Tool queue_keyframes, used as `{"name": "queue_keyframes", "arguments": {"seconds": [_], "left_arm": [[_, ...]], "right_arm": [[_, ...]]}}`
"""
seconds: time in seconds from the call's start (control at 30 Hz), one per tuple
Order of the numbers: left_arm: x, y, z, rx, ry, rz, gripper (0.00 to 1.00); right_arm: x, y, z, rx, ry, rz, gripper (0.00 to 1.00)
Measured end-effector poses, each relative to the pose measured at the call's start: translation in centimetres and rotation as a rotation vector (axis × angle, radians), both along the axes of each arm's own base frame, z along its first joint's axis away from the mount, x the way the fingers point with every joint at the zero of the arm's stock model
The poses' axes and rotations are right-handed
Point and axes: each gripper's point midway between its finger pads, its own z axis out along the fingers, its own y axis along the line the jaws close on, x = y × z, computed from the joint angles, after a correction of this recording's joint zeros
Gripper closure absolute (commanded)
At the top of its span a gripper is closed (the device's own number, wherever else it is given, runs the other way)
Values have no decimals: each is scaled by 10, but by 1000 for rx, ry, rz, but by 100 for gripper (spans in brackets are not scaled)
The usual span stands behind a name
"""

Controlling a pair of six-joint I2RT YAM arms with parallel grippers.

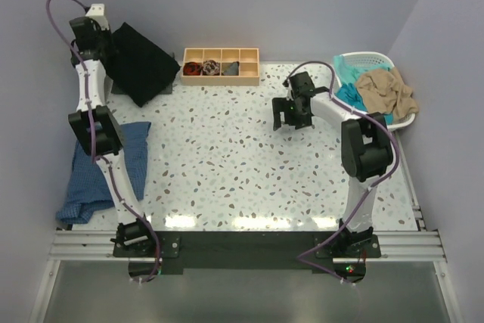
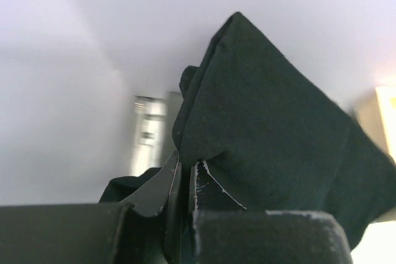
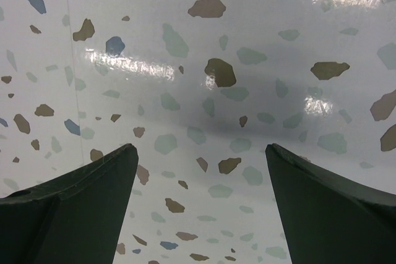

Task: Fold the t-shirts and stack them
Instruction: Neatly place the folded tshirt to the corner, then reset both grippers

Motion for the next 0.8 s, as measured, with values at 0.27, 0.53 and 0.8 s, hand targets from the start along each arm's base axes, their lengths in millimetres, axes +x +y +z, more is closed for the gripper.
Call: {"name": "queue_keyframes", "arguments": {"seconds": [0.27, 0.53, 0.8], "left_arm": [[5, 42, 0, 15, -72, 113, 0], [0, 22, -41, 9, 0, 98, 0], [-36, -34, 49, 49, -73, 60, 0]], "right_arm": [[5, 6, -10, 19, 25, 6, 11], [3, 8, -11, 26, 34, 8, 11], [-9, 7, -14, 40, 45, 11, 11]]}}
